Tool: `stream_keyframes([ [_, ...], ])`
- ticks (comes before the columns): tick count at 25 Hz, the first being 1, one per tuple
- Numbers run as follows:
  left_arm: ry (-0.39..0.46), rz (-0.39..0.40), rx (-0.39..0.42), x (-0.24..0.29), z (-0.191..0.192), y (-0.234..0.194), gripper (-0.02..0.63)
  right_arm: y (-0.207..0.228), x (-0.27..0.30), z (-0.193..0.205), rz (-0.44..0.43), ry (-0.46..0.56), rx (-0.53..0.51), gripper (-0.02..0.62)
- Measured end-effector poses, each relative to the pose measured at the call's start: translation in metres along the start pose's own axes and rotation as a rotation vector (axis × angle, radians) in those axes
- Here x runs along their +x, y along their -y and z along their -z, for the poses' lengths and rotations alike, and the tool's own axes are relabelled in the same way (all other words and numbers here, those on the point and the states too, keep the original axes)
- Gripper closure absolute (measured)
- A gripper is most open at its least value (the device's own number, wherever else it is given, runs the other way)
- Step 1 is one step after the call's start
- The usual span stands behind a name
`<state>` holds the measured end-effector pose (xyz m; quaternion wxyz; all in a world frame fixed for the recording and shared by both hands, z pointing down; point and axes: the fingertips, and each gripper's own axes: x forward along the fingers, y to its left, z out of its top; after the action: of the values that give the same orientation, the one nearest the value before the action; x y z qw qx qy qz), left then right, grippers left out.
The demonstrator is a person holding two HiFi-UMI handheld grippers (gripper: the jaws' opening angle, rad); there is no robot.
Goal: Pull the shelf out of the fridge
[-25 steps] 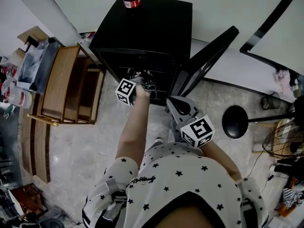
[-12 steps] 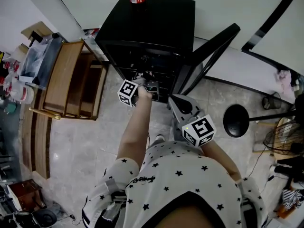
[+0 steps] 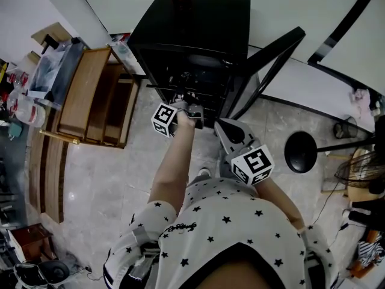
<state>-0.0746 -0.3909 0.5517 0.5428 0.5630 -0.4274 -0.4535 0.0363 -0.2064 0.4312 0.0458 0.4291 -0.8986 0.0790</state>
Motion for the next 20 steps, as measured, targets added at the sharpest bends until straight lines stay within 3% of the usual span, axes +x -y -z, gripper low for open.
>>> stream_keyframes([
  [20, -0.006, 0.004, -0.009, -0.046, 0.001, 0.0, 0.584, -0.031, -0.016, 0.003, 0.052, 0.028, 0.003, 0.601],
])
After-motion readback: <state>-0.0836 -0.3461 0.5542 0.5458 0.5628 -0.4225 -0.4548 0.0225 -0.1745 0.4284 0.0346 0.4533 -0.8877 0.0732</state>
